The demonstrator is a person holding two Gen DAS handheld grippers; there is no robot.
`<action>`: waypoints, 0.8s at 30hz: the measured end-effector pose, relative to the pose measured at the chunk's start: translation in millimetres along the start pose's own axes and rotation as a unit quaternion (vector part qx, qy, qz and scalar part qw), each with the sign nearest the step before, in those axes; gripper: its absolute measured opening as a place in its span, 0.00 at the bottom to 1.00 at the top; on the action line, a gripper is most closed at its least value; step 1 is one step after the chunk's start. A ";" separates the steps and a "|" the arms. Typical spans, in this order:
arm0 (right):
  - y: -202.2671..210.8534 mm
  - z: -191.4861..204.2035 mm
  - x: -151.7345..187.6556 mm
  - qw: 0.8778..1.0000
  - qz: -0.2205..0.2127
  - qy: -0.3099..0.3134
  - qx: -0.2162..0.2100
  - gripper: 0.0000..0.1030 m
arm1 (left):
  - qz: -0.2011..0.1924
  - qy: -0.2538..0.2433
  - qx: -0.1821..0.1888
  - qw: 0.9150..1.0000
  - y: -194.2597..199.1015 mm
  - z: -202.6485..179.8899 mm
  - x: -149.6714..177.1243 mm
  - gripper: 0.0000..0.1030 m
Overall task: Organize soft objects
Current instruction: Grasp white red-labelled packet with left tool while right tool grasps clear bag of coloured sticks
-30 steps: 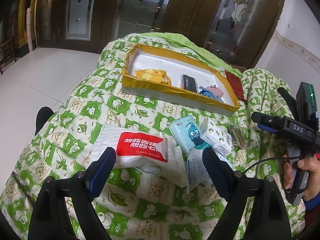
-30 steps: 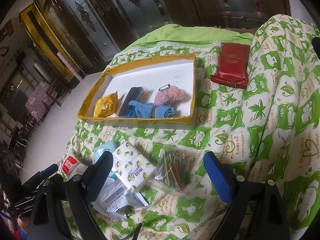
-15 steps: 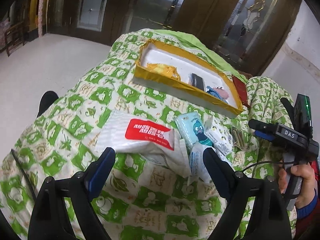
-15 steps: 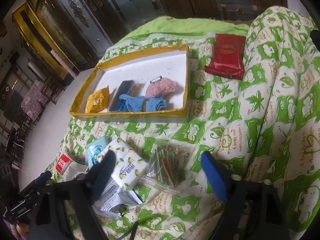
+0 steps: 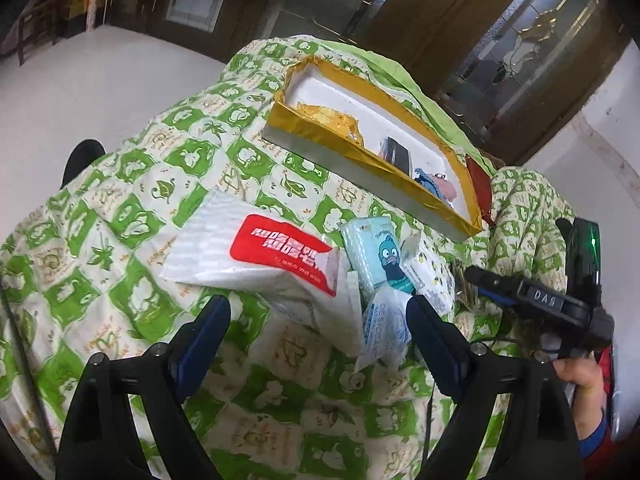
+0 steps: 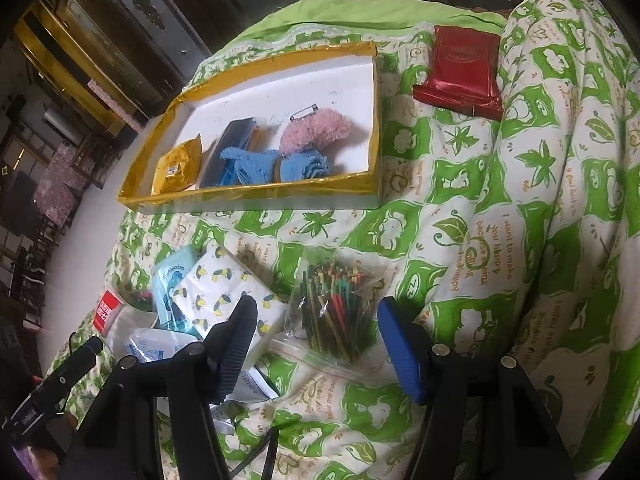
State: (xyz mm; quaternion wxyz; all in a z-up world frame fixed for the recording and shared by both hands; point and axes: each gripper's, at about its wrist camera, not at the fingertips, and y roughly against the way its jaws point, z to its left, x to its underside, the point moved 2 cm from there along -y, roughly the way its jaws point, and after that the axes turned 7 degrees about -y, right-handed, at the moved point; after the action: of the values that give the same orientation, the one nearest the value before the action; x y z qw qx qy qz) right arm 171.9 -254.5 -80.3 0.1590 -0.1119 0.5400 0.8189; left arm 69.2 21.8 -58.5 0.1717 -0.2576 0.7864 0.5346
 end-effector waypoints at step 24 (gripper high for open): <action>-19.4 -0.1 -0.7 1.000 0.023 -0.007 0.012 0.41 | 0.033 0.037 0.028 0.998 -46.1 7.8 -12.0 0.42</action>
State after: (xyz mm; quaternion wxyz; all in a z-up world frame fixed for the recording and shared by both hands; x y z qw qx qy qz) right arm 179.9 -247.6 -96.6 0.1454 -0.0921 0.5509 0.8167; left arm 106.0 18.1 -89.6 0.1313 -0.2461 0.8149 0.5080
